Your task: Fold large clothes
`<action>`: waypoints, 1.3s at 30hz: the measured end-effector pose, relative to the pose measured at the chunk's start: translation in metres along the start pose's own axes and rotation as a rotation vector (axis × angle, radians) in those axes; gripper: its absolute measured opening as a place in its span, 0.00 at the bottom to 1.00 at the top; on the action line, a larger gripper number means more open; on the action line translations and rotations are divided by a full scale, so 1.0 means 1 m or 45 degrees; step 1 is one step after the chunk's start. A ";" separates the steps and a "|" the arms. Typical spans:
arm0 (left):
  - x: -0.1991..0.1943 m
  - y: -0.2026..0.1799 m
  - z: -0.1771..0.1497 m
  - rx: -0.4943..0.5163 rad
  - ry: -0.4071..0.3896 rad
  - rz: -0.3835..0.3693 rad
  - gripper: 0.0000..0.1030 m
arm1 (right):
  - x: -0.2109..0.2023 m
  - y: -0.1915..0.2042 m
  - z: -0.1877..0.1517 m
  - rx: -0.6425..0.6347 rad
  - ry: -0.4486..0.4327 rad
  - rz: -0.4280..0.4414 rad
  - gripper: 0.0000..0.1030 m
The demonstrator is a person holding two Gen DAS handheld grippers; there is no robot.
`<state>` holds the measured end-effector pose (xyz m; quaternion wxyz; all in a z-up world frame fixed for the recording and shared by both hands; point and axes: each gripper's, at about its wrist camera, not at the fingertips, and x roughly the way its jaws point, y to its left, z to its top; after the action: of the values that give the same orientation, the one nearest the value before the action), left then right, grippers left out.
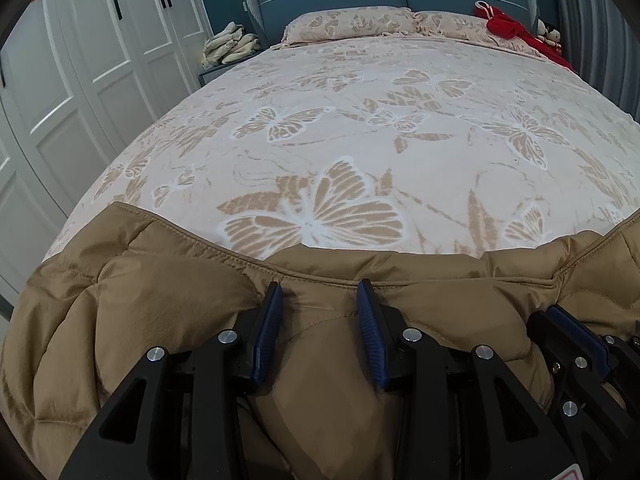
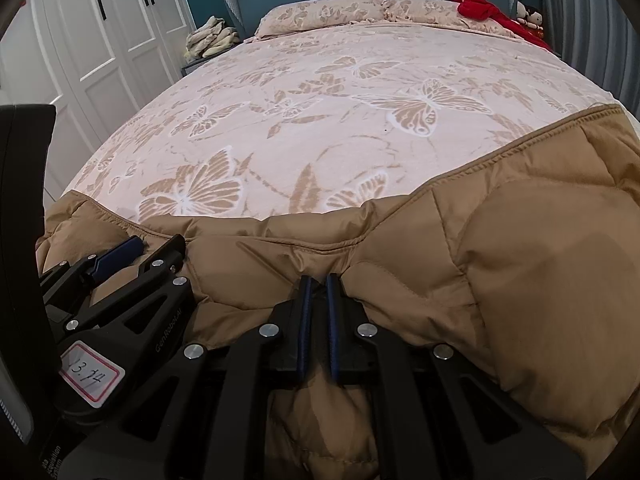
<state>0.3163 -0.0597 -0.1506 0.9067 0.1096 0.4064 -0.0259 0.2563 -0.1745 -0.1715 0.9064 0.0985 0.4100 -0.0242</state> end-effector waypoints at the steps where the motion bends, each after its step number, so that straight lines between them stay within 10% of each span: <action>1: 0.000 0.000 0.000 -0.001 -0.001 0.001 0.36 | 0.000 0.000 0.000 0.001 -0.002 0.000 0.05; 24: -0.005 0.008 0.010 -0.029 0.031 -0.071 0.41 | 0.004 -0.001 0.005 0.007 0.003 0.000 0.04; 30: -0.088 0.098 -0.003 -0.295 0.016 -0.278 0.67 | -0.061 -0.002 0.017 0.015 0.070 0.036 0.12; 39: -0.148 0.224 -0.101 -0.686 0.136 -0.166 0.71 | -0.156 0.031 -0.059 0.008 0.006 0.124 0.12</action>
<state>0.1745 0.1740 -0.0662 0.8769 -0.1604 0.4521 0.0307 0.1130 -0.1380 -0.0880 0.9053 0.1212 0.4067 0.0188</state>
